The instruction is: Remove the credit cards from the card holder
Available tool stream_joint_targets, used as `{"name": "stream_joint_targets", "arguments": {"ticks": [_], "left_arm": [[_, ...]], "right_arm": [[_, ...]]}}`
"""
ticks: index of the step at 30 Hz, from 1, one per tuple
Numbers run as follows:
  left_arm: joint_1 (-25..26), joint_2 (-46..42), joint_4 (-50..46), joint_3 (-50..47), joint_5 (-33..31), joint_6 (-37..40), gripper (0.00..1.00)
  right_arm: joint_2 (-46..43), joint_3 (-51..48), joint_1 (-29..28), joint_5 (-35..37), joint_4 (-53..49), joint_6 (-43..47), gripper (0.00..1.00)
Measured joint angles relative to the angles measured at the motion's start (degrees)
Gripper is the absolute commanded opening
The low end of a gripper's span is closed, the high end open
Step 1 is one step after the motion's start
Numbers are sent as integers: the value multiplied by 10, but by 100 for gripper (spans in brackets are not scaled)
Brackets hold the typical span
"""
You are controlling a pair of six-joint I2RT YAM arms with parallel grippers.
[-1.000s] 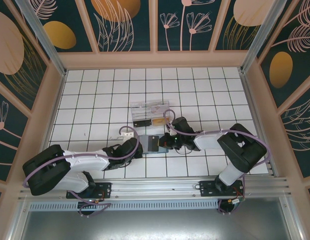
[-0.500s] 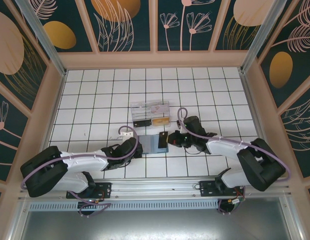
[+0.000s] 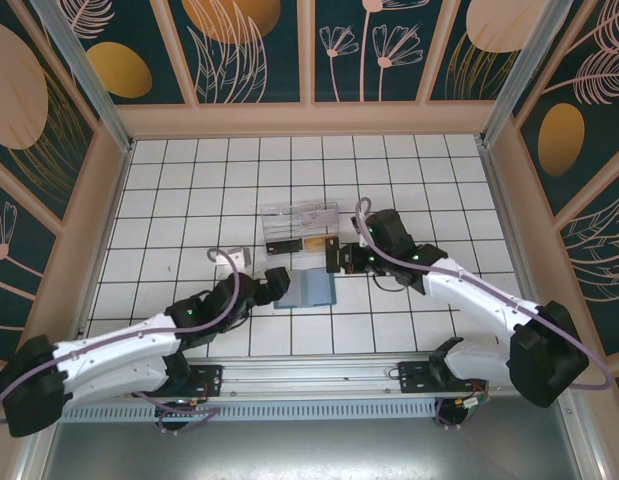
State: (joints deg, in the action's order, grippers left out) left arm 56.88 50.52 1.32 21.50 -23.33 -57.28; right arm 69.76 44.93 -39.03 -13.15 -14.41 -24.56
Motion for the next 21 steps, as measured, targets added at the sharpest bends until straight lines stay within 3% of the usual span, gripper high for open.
{"name": "stream_joint_targets", "arguments": {"ticks": [10,21], "left_arm": [[0,-260,-86,-81,-56,-3,99],[0,-438,-191,-128,-59,-17,99]], "right_arm": [[184,219,-153,177,-89,210,0],[247,242,-256,381,-83,496,0]]}}
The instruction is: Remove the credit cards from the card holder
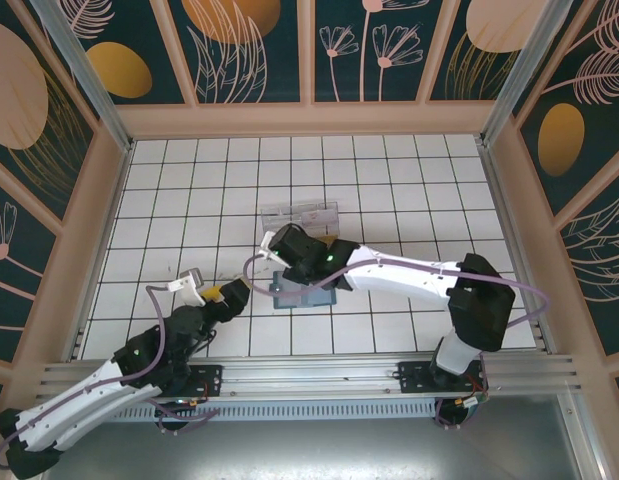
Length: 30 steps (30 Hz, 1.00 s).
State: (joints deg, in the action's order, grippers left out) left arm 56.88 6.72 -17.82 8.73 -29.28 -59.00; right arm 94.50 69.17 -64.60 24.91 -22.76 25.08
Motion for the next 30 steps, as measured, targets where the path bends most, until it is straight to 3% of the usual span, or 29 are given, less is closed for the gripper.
{"name": "stream_joint_targets", "arguments": {"ticks": [10,30], "left_arm": [[0,-11,-24,-2,-2,0,99],[0,-11,-28,-5,-7,0,99]], "right_arm": [[61,-4,-30,88,50,169,0],[115,3,3,89,102,207,0]]}}
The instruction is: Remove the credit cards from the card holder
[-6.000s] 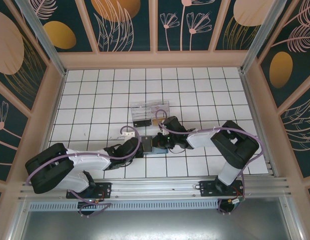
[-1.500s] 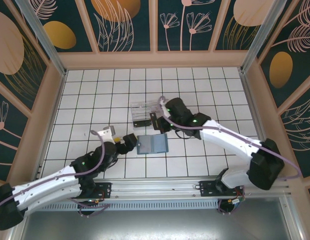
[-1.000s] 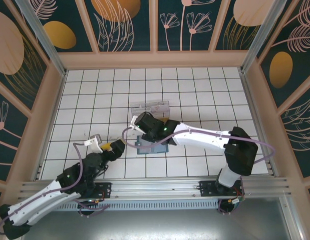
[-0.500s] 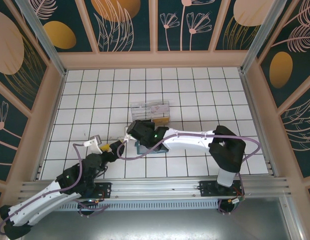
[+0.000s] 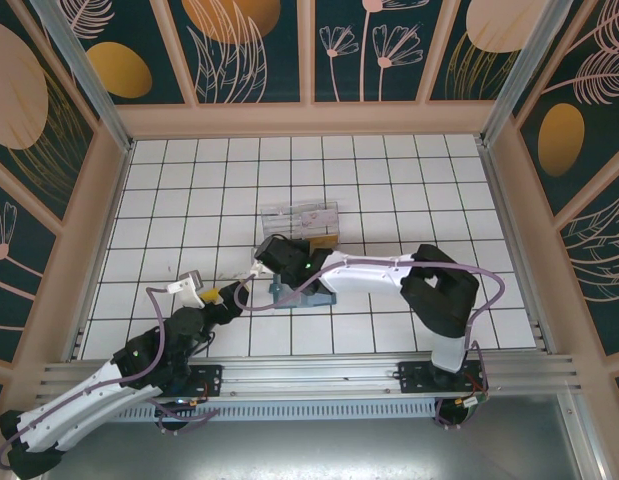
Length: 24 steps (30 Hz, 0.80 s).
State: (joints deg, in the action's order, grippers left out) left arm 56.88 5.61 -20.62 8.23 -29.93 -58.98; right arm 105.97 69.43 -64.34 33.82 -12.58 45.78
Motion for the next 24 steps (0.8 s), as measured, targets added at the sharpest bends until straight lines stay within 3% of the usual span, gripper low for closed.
{"name": "stream_joint_targets", "arguments": {"ticks": [17,18,22,24], "left_arm": [[-3,-8,-12,-4,-19,0,99],[-3,-9,-12,-4,-19,0,99],[-3,-11,-12,-4,-21,0,99],[-3,-12,-12,-4,-21,0,99]], "right_arm": [[29,19,-2,-18,2,-14,0],[30,19,-2,-19,3,-15,2],[30,19,0,-21,3,-21,25],[31,20,2,-22,4,-28,27]]}}
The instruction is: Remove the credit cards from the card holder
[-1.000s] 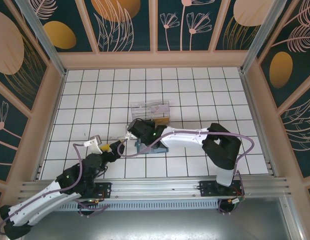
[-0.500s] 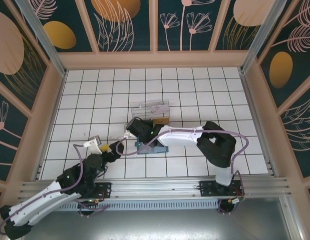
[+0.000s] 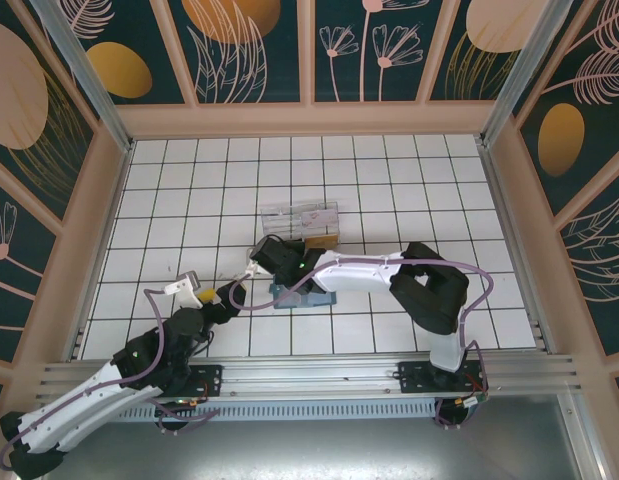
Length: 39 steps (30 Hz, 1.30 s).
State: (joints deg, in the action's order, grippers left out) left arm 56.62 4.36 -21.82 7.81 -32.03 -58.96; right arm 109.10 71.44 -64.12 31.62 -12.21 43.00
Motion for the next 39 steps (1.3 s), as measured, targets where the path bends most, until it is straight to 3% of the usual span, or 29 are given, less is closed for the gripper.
{"name": "stream_joint_targets", "arguments": {"ticks": [25,32,39], "left_arm": [[0,-18,0,0,1,0,99],[0,1,9,-1,13,0,99],[0,106,82,-7,46,-10,93]], "right_arm": [[7,2,65,20,53,-66,36],[-81,-36,82,-3,48,-173,35],[-266,-140,142,-123,50,-349,34]]}}
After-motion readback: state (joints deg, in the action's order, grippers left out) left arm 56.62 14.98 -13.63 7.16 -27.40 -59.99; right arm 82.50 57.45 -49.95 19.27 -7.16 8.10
